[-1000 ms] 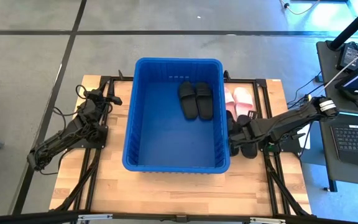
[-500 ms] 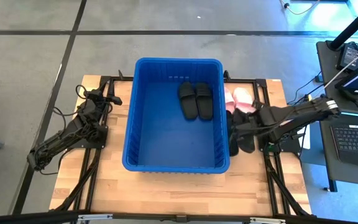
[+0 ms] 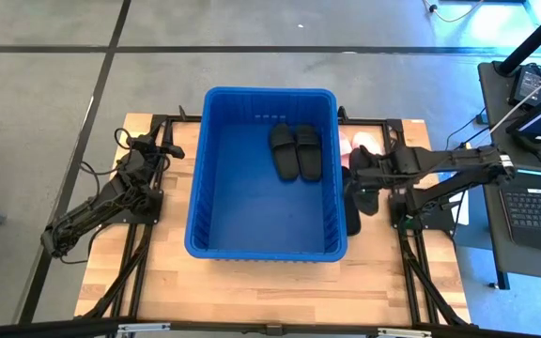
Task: Pick and place slides into bin
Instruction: Put the black slipper into the blue bin
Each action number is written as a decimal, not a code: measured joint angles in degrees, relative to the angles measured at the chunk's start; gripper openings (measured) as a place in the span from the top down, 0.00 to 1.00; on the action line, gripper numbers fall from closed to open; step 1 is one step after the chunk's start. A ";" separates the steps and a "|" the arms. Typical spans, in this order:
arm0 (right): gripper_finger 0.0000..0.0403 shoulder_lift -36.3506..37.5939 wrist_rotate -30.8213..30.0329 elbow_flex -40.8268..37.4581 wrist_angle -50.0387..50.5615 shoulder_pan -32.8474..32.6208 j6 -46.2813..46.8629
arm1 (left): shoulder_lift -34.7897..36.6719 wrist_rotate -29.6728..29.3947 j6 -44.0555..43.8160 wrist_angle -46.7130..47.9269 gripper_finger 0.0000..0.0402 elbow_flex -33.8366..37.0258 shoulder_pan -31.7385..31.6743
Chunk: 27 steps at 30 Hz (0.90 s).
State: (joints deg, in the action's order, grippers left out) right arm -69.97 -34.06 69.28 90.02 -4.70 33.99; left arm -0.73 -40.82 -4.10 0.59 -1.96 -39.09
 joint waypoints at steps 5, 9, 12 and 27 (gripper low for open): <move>0.97 0.00 -7.10 0.38 0.09 4.02 -1.74 | 0.00 0.00 0.01 0.00 0.50 0.00 0.00; 0.97 0.00 -14.61 3.62 0.11 7.37 -3.46 | 0.00 0.00 0.17 -0.01 0.50 0.00 0.02; 0.97 0.00 -18.87 8.70 0.09 10.03 -7.04 | 0.00 0.01 0.17 0.01 0.50 0.00 0.00; 0.97 -4.94 -6.44 26.95 -52.59 15.59 -44.42 | 0.00 0.00 0.15 0.01 0.50 0.00 0.00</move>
State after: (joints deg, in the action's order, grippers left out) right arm -74.92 -40.49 96.23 37.43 10.89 -10.43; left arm -0.73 -40.82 -3.95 0.60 -1.96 -39.09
